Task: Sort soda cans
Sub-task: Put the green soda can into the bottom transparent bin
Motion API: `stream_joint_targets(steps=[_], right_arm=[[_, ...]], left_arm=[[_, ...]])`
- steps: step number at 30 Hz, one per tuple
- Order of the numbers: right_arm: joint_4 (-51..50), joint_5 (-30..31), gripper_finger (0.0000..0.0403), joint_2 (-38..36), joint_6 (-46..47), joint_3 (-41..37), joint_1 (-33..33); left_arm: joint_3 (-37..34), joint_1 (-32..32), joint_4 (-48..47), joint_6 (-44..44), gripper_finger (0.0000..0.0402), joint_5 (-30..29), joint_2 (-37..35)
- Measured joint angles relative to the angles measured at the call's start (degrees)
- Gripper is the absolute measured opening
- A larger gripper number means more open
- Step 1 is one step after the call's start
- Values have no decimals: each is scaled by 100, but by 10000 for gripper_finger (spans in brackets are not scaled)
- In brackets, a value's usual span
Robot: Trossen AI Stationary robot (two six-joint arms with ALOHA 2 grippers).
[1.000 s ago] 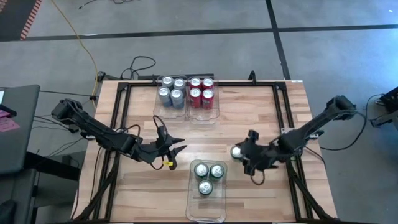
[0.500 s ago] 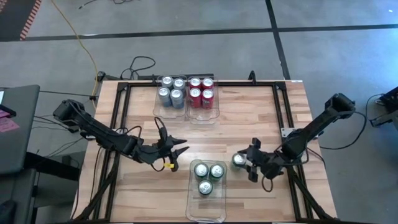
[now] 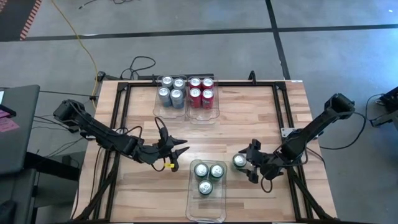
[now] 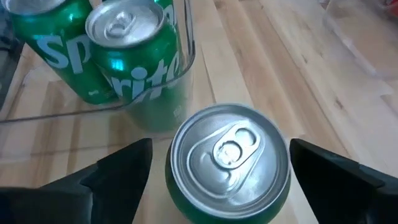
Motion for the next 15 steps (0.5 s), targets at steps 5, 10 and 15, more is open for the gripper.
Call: stream_joint_targets(steps=[5,10,15], right_arm=[[42,-7,385,5,104,-98,2],[174,-7,383,5,255,-268,-61],[229,-1,352,5,192,-293,-83]], left_arm=[[0,0,0,2,125,9,0],[0,0,-6,2,125,10,0],[0,0,-35,2,125,11,0]])
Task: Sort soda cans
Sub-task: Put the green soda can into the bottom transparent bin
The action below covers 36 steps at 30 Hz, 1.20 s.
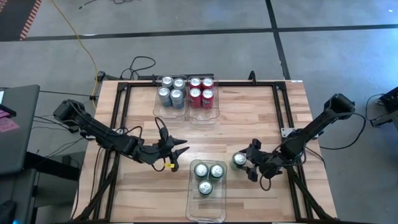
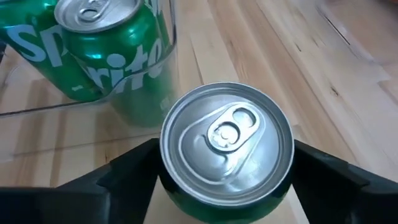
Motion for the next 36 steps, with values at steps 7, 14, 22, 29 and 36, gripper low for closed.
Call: stream_joint_targets(steps=[7,14,22,29,36], right_arm=[[90,30,272,-8,-163,0,-31],[-182,-223,272,-100,-798,709,91],[-1666,-268,271,-99,-1005,2099,496],[-1123,-740,271,-3,-1222,2227,601],[165,-1434,271,570,-1874,2227,415]], left_arm=[[-2,0,2,1,125,0,0],[0,0,-8,50,125,183,0],[0,-6,-49,131,125,607,0],[0,-85,-168,177,125,684,0],[0,-102,-494,-217,125,1094,0]])
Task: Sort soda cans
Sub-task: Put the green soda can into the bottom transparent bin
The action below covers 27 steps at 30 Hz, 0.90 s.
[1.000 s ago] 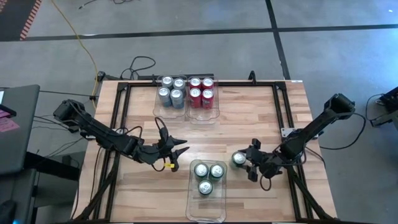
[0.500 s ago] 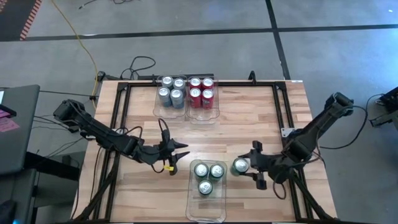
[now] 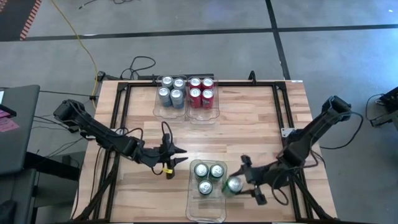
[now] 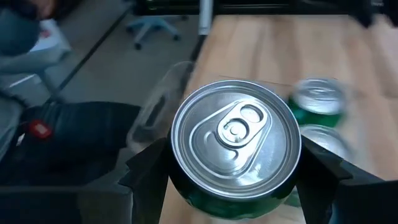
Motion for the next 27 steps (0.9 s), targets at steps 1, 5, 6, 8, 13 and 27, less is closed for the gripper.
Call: stream_joint_targets(steps=[1,5,6,8,13,27], right_arm=[[132,-93,271,85,-60,1,-15],[411,-329,271,461,-279,0,-159],[527,-329,271,556,-344,1,-196],[759,-320,271,736,-443,16,-298],[1100,-373,271,1248,-948,-2,-490],[1445,-494,314,2062,-1053,4,-762]], left_arm=[[0,-11,-29,-74,125,78,0],[0,-121,-148,-332,125,193,0],[0,-155,-198,-387,125,194,0],[0,-228,-284,-493,125,194,-2],[0,-332,-393,-652,125,186,-2],[0,-403,-419,-801,125,139,-7]])
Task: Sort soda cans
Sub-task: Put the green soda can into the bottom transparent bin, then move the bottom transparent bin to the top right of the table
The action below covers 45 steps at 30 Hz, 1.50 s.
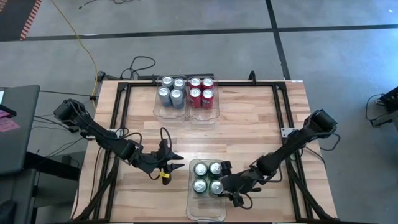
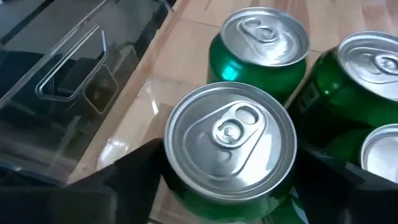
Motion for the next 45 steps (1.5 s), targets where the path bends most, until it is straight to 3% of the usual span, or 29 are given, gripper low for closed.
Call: stream_joint_targets(steps=[5,11,16,21,26,29,34,45], right_arm=[[-6,38,387,-173,26,0,-3],[-177,61,377,-540,155,2,59],[-700,230,377,-1124,798,3,198],[-1835,967,374,-1628,1720,-40,633],[-1833,1981,360,-1711,2936,-663,1359],[-1270,2194,337,-1571,3447,-1067,1588],[4,2310,269,-1111,3553,-1496,1711],[1152,2226,62,216,3806,-1576,1473]], left_arm=[[-1,-17,2,-83,125,-155,-1],[0,-214,-68,-198,125,-409,-3],[-1,-568,-335,-543,125,-411,-3],[0,-1115,-731,-1227,125,-527,32],[0,-1533,-548,-1618,125,-789,544],[0,-1565,-258,-1708,125,-793,1073],[-2,-1414,362,-1702,125,-776,1864],[-2,-869,1190,-1114,125,-49,2488]])
